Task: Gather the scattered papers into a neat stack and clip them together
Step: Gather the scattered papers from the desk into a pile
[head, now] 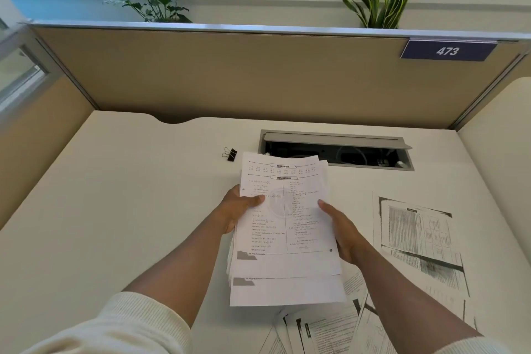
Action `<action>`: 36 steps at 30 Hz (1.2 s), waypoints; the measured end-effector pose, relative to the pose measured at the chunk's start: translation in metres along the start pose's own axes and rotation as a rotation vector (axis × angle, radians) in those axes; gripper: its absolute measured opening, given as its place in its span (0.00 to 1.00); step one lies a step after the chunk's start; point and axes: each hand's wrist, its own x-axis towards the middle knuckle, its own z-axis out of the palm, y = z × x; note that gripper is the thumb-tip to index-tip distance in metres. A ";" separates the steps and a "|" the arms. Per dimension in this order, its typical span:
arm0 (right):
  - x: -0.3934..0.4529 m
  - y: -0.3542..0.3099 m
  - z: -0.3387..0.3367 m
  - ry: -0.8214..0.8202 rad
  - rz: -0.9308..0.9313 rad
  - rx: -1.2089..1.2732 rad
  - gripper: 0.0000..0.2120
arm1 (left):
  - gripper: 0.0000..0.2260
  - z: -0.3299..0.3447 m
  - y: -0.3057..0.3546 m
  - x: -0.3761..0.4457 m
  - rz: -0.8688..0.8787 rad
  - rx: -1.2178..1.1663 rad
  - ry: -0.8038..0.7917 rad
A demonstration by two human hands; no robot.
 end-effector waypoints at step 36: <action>0.000 -0.031 0.022 0.153 -0.436 -0.323 0.18 | 0.19 0.008 0.050 -0.031 0.403 0.134 0.006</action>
